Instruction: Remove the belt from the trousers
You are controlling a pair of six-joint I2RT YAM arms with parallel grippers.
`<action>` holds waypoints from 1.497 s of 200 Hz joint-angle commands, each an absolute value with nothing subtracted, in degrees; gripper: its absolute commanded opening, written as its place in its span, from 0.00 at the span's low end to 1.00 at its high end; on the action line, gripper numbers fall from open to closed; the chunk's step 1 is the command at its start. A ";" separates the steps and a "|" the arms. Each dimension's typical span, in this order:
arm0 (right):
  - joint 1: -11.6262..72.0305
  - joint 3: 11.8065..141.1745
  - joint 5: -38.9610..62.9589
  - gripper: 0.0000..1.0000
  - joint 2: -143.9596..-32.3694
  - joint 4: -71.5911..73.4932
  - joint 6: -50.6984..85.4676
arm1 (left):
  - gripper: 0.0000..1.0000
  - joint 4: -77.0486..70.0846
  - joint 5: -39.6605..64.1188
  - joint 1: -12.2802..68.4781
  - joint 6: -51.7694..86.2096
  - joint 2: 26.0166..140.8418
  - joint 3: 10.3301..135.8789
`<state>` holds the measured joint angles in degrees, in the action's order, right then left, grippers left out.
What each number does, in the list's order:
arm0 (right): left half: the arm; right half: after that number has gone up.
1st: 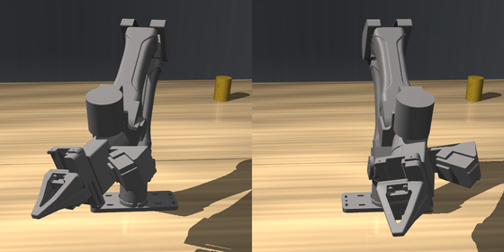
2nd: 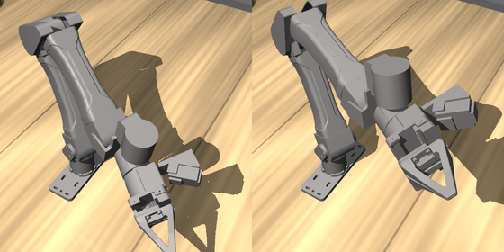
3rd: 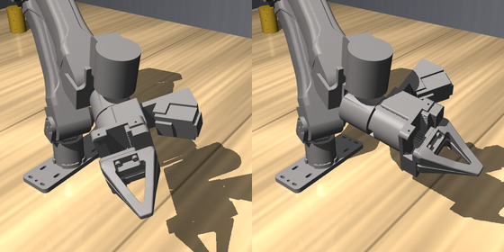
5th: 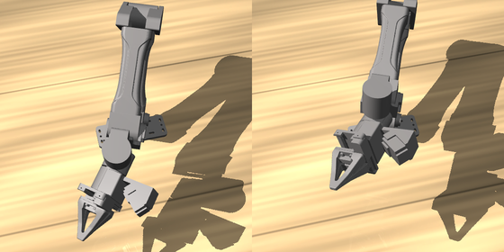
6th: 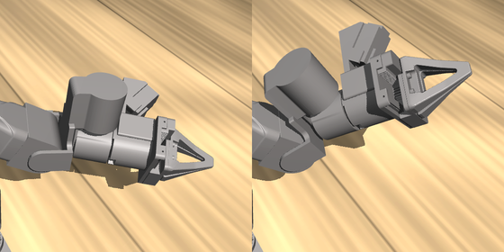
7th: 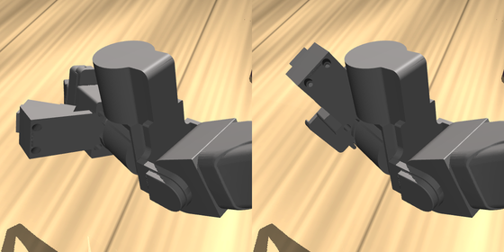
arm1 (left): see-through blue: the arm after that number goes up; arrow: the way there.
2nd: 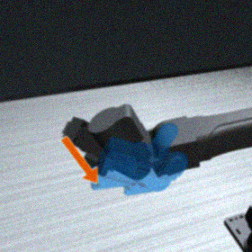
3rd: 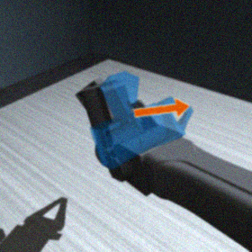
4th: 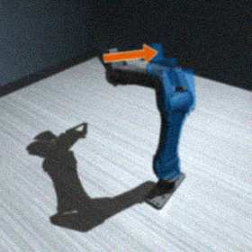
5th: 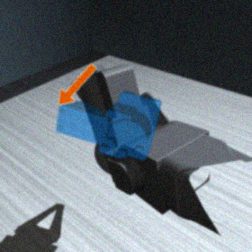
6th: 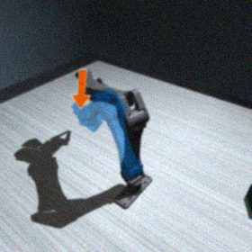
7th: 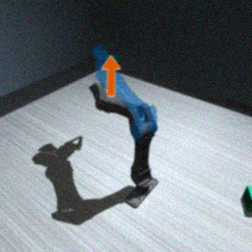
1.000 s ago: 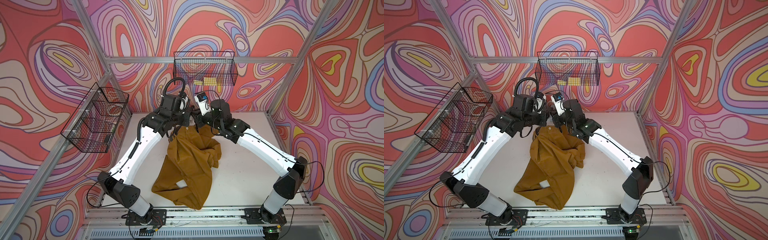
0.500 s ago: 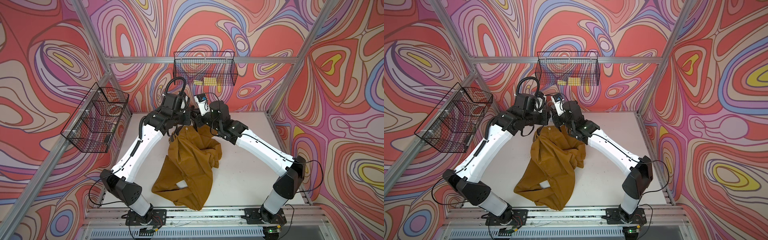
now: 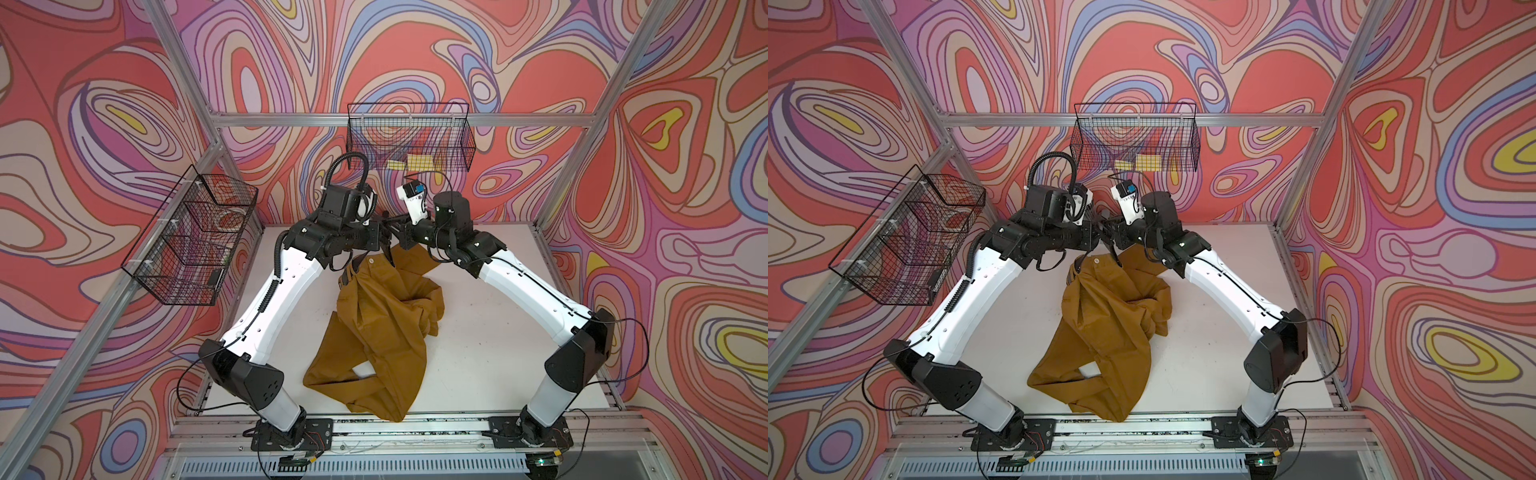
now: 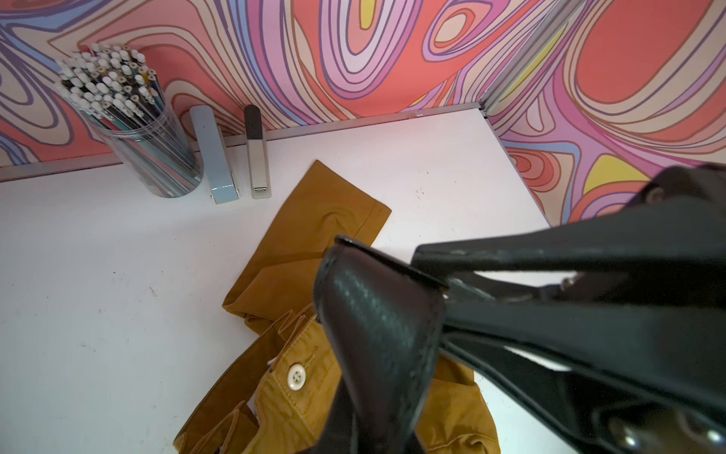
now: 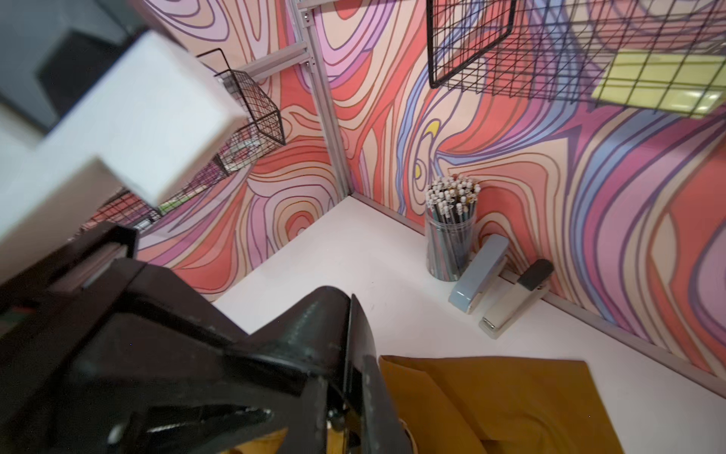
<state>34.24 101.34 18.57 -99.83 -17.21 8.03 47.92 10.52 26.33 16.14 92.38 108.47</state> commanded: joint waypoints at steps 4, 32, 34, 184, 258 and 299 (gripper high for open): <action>31.64 101.78 22.01 0.18 -100.48 -21.00 11.19 | 0.00 50.98 14.31 25.41 16.78 91.45 112.93; 31.72 101.52 22.02 0.17 -99.85 -20.13 9.99 | 0.00 51.13 14.59 25.41 19.30 91.94 112.63; 31.73 101.58 21.98 0.17 -99.85 -20.06 9.95 | 0.00 51.13 14.59 25.45 19.44 91.98 112.64; 36.36 102.11 12.97 0.37 -97.91 -17.48 4.37 | 0.00 53.46 13.33 25.42 21.17 94.83 116.00; 36.96 105.57 11.34 0.35 -101.16 -22.40 1.59 | 0.00 54.30 14.25 25.18 21.09 96.72 118.54; 37.00 105.18 11.02 0.40 -101.16 -23.19 0.36 | 0.00 55.47 15.64 24.70 21.22 98.50 120.21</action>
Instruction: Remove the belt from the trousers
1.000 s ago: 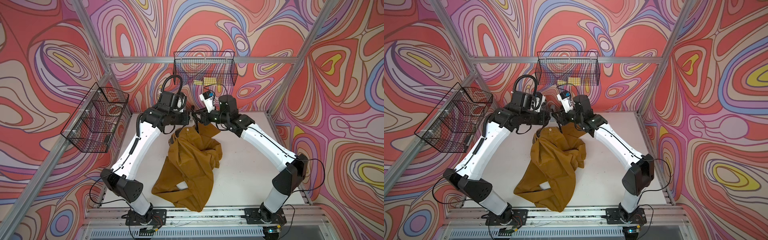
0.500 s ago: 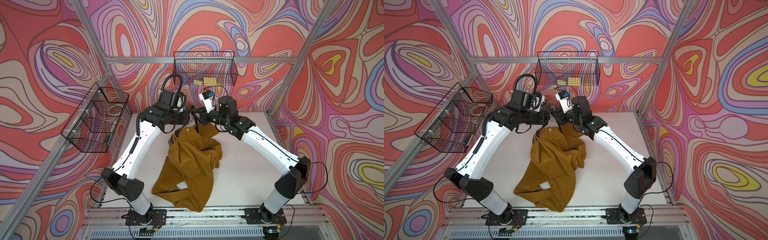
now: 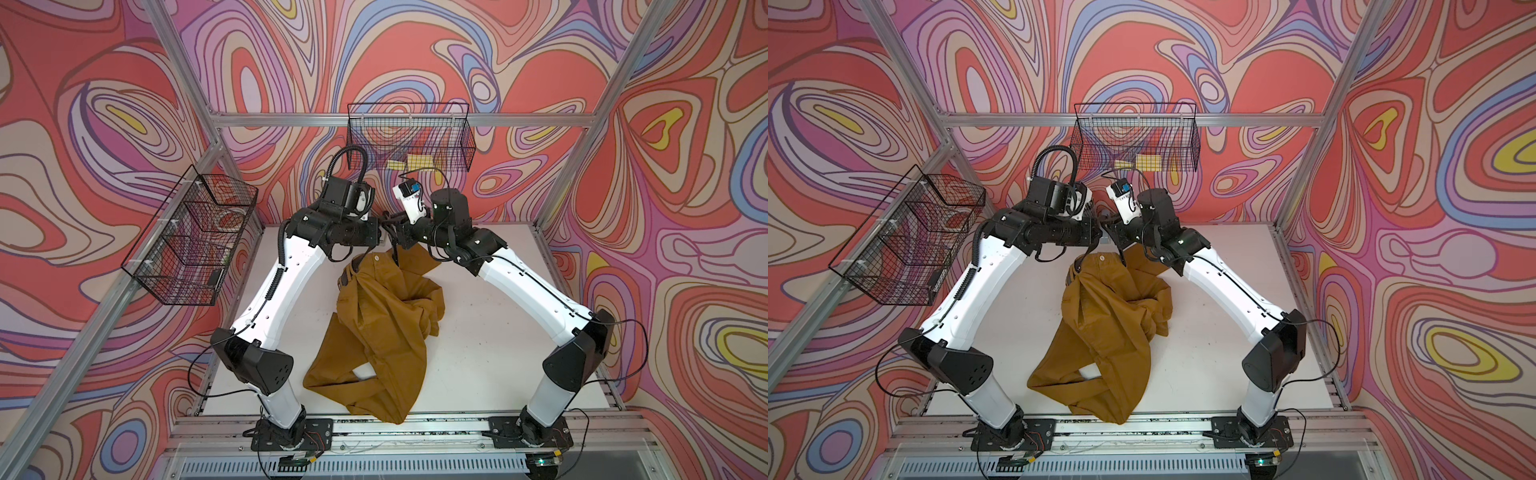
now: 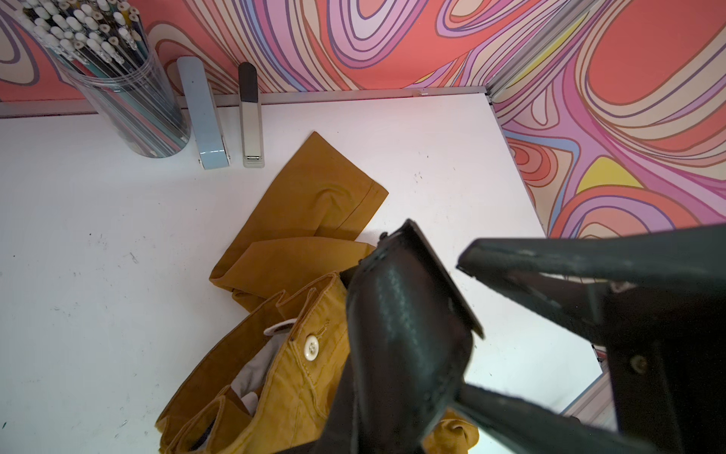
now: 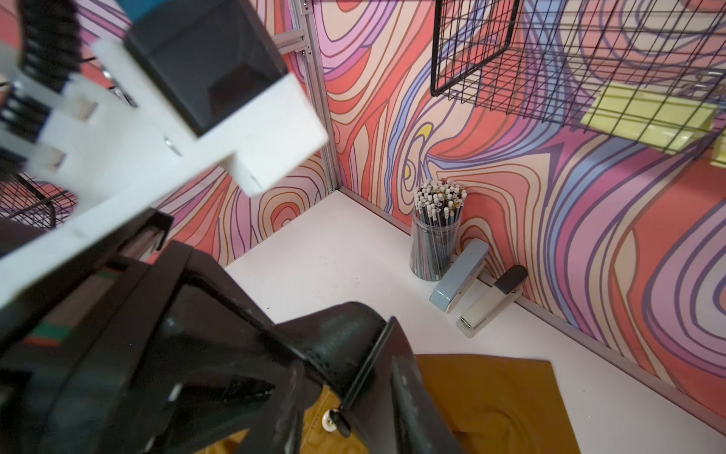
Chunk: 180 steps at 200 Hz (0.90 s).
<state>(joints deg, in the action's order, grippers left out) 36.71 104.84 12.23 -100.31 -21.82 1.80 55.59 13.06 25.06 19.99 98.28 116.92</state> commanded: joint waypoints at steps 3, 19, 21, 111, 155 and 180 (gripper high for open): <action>37.00 105.13 10.78 0.40 -101.16 -23.27 0.31 | 0.00 55.54 15.71 24.66 21.26 98.59 120.30; 37.05 105.18 9.36 0.38 -101.16 -23.80 -0.16 | 0.00 55.55 16.04 24.48 21.33 98.79 120.40; 37.06 105.20 9.11 0.37 -101.16 -23.92 -0.30 | 0.00 55.53 16.03 24.51 21.35 98.79 120.41; 37.09 108.06 7.32 0.19 -105.10 -25.08 -1.16 | 0.00 55.70 16.81 23.74 21.07 99.22 121.11; 37.26 110.39 7.47 0.35 -104.96 -24.87 -0.80 | 0.00 56.34 16.61 23.64 21.00 99.71 120.94; 37.44 111.74 7.41 0.31 -105.10 -25.13 -1.19 | 0.00 56.16 16.78 23.69 21.27 99.84 120.98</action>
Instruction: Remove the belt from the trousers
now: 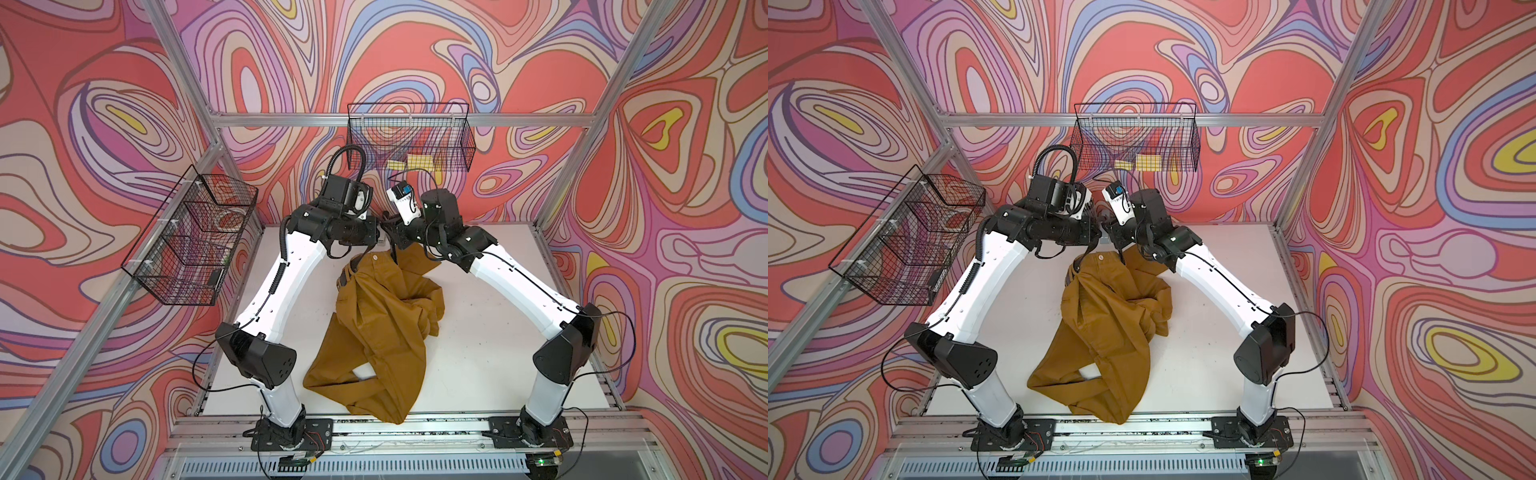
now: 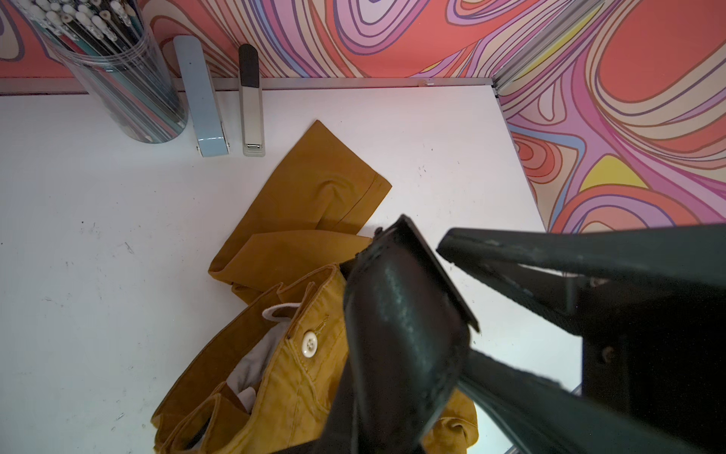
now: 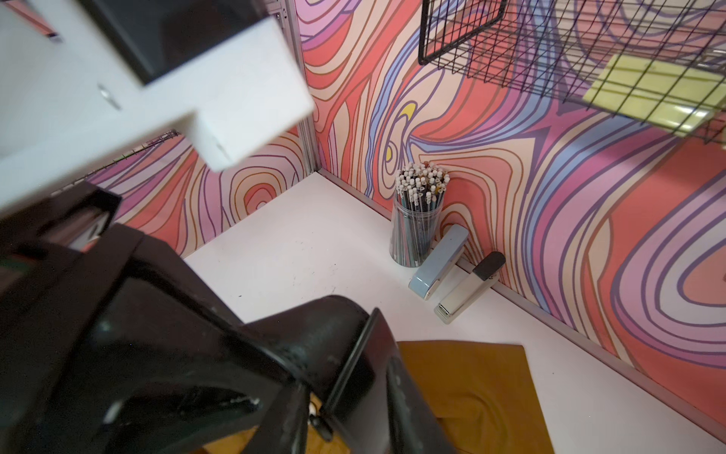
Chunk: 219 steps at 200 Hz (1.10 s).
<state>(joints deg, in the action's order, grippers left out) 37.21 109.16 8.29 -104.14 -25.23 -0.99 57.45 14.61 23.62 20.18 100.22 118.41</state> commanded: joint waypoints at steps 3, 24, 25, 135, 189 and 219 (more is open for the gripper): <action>37.43 111.93 7.42 0.29 -105.21 -25.21 -1.26 | 0.00 56.16 16.79 23.65 21.27 99.84 120.95; 37.44 112.85 7.56 0.20 -105.91 -26.13 -1.83 | 0.00 56.16 16.77 23.65 21.43 99.79 120.94; 37.44 112.89 7.51 0.19 -105.95 -26.16 -1.79 | 0.00 56.16 16.78 23.69 21.44 99.78 120.94; 37.51 109.99 7.80 0.20 -106.91 -26.74 -1.32 | 0.00 57.32 17.22 23.64 21.18 100.20 123.20; 37.52 110.03 7.28 0.03 -107.13 -26.19 -1.49 | 0.00 57.43 17.22 23.63 21.00 100.21 123.20; 37.53 109.41 8.20 0.14 -107.49 -26.29 -0.86 | 0.00 57.35 17.30 23.55 20.98 100.11 123.48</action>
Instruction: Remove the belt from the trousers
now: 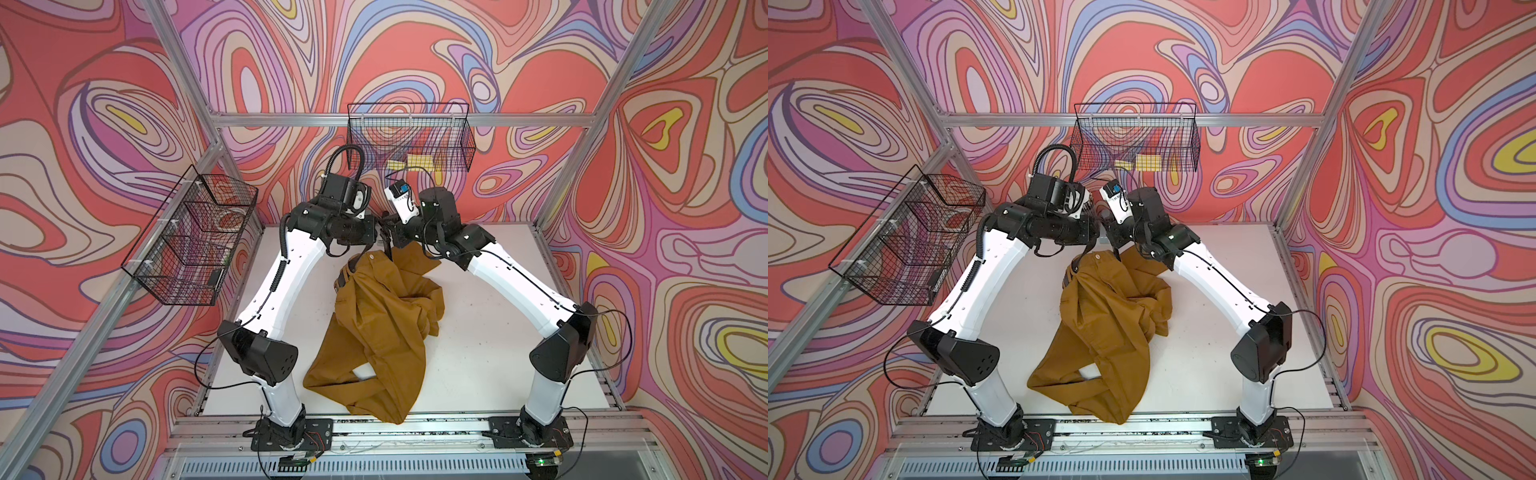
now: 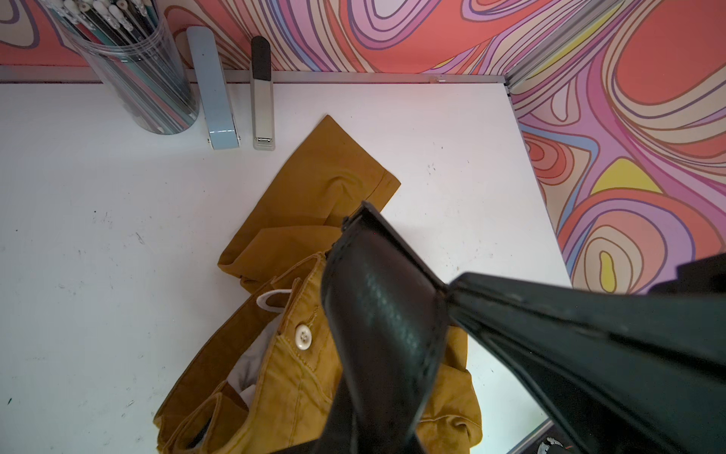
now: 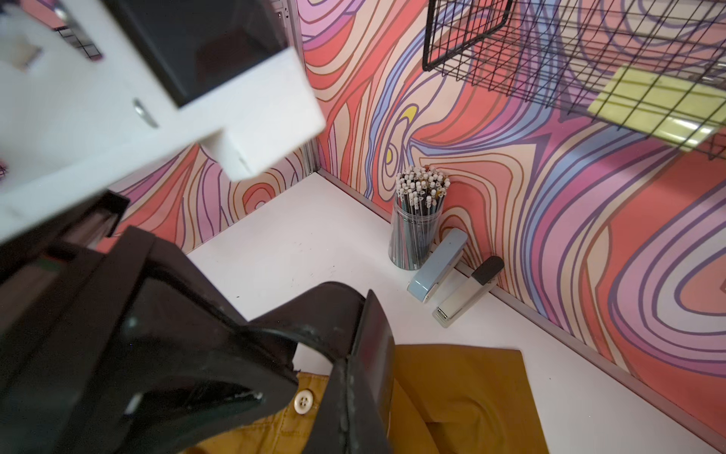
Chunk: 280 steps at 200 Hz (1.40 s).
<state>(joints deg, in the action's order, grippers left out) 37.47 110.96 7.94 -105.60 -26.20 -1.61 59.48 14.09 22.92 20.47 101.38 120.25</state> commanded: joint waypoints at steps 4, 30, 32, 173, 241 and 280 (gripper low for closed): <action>37.47 109.26 8.31 0.14 -107.55 -26.20 -0.76 | 0.00 57.39 17.34 23.53 21.00 100.15 123.56; 37.53 109.16 8.52 0.25 -107.75 -25.95 -0.59 | 0.00 57.56 17.75 23.40 20.95 100.27 123.57; 37.53 109.09 8.55 0.26 -107.75 -25.89 -0.59 | 0.00 57.52 17.75 23.38 20.99 100.28 123.64; 38.05 102.91 9.46 0.13 -102.27 -17.97 -0.64 | 0.00 57.74 17.82 22.91 22.06 101.16 123.66; 38.06 99.15 5.74 0.41 -98.92 -16.37 -2.15 | 0.00 57.91 19.57 22.60 22.19 102.67 126.22; 38.06 98.99 5.37 0.53 -101.03 -15.64 -1.97 | 0.00 59.38 20.45 22.37 21.08 106.61 135.70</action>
